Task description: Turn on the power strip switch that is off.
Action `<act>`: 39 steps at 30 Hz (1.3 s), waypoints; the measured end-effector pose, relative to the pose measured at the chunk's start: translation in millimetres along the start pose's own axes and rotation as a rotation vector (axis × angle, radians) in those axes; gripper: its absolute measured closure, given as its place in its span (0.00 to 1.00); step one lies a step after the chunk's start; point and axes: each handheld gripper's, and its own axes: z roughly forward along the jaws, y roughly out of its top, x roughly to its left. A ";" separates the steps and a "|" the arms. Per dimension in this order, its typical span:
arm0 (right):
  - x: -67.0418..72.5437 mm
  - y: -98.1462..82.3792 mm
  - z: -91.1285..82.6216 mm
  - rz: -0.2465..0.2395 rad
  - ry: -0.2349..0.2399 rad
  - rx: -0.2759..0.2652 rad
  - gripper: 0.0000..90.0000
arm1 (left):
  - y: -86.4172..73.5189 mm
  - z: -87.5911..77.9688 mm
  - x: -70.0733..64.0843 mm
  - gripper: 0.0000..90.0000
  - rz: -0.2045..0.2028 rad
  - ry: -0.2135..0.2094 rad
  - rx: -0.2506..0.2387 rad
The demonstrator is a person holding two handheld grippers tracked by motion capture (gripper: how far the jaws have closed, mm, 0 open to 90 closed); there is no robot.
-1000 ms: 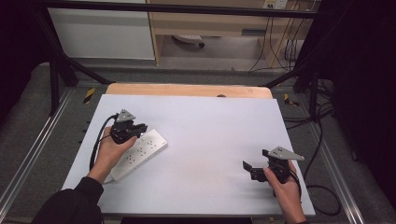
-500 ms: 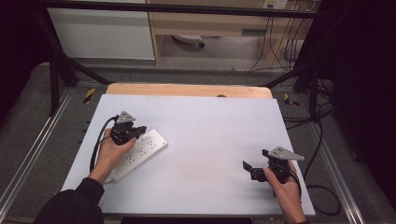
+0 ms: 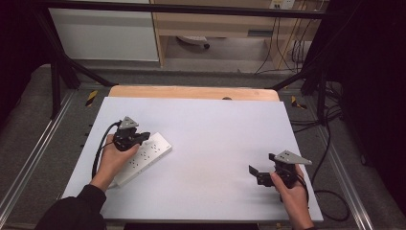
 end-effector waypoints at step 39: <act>-0.1 0.2 -0.2 -0.002 0.002 0.002 0.03 | -12.4 7.3 5.0 1.00 -0.002 0.013 0.061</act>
